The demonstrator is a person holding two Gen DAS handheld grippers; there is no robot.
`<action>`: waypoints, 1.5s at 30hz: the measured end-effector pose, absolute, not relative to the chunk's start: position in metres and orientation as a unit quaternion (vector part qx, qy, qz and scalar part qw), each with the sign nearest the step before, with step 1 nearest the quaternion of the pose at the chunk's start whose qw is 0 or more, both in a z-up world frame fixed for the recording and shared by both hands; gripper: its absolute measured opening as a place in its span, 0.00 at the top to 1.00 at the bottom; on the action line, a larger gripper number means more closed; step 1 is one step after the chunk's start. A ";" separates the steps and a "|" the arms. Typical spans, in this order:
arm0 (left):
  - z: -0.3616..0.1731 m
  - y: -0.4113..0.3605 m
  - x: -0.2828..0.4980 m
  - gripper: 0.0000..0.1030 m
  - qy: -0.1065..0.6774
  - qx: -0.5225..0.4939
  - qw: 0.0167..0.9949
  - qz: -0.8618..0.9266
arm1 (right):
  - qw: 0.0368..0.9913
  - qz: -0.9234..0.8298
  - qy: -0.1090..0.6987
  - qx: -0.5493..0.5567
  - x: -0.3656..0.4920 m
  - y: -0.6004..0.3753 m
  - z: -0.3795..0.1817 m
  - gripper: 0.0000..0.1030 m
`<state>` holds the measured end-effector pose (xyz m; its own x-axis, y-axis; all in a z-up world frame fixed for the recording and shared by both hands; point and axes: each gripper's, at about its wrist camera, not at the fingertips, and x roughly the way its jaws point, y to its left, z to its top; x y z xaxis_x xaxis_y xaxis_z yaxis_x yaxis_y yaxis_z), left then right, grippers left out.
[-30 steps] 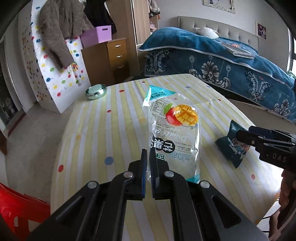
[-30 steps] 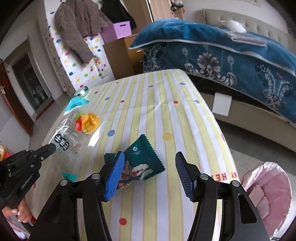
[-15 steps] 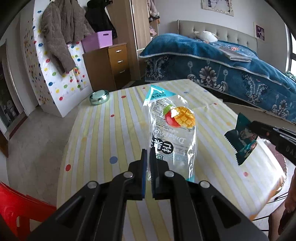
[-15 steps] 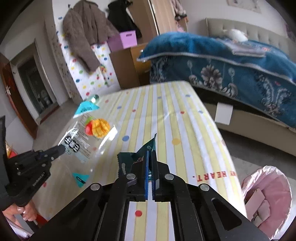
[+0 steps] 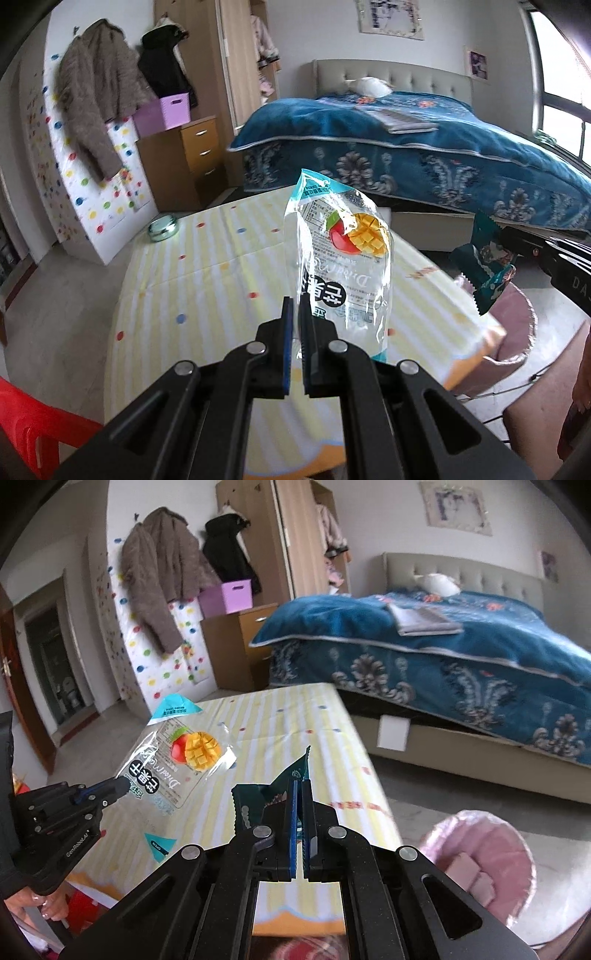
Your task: Collect trash
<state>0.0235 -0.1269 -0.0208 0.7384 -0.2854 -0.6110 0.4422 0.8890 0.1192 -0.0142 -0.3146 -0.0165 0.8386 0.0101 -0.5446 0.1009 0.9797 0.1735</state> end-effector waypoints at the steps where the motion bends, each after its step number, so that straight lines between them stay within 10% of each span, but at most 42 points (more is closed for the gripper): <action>1: -0.020 -0.135 0.019 0.98 0.300 0.133 0.922 -0.204 | 0.954 -0.028 0.281 0.098 -0.018 -0.317 -0.015 0.99; 28: -0.089 -0.379 -0.018 0.96 0.340 0.205 0.829 -0.394 | 0.912 -0.220 0.293 0.186 -0.136 -0.509 -0.068 0.95; 34: -0.105 -0.409 -0.010 0.39 0.363 0.212 0.819 -0.390 | 0.904 -0.226 0.302 0.203 -0.139 -0.525 -0.079 0.86; 45: -0.075 -0.348 -0.009 0.08 0.362 0.182 0.849 -0.339 | 0.912 -0.202 0.296 0.201 -0.152 -0.510 -0.067 0.51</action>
<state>-0.0093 -0.3484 -0.0753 0.5084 -0.4436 -0.7381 0.7069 0.7044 0.0636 -0.1521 -0.5100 -0.0669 0.7430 -0.2503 -0.6208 0.4880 0.8373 0.2465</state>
